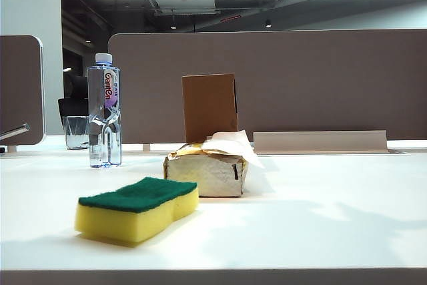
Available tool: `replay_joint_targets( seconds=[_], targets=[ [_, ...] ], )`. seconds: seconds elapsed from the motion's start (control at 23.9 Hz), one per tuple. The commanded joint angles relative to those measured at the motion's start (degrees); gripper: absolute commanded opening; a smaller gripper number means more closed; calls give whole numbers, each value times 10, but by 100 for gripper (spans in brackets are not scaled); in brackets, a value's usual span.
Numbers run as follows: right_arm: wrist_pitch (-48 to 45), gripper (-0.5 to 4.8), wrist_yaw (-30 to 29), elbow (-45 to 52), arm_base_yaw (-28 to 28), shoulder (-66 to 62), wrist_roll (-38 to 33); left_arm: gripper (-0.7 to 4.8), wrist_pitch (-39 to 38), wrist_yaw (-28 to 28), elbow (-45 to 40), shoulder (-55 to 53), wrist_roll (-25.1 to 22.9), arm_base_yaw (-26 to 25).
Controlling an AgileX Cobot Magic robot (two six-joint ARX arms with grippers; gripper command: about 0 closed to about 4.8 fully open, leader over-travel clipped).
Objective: Move the sponge from right to left to wipe the table, avoiding obstacles on the table, and finally reaching the bottle of mineral water.
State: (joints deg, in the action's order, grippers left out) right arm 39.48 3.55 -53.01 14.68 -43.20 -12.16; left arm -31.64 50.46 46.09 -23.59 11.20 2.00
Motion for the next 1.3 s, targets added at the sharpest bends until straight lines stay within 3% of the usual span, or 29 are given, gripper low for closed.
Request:
replay_joint_targets(
  seconds=[0.04, 0.38, 0.59, 0.8, 1.0, 1.3],
  targets=[
    [25, 243, 30, -1, -12, 21, 28, 479, 4, -7, 3, 0, -3, 0],
    [53, 227, -3, 21, -125, 83, 54, 479, -5, -7, 3, 0, -3, 0],
    [53, 209, -27, 51, -149, 118, 63, 479, -9, -9, 3, 0, -3, 0],
    [64, 210, -124, 48, -149, 119, 58, 479, -28, 6, 3, -1, -3, 0],
    [164, 212, -200, 26, -149, 116, 42, 479, -45, 9, 3, -1, -3, 0],
    [275, 268, -329, -24, -149, 116, -5, 479, -60, 14, 3, -1, -3, 0]
  ],
)
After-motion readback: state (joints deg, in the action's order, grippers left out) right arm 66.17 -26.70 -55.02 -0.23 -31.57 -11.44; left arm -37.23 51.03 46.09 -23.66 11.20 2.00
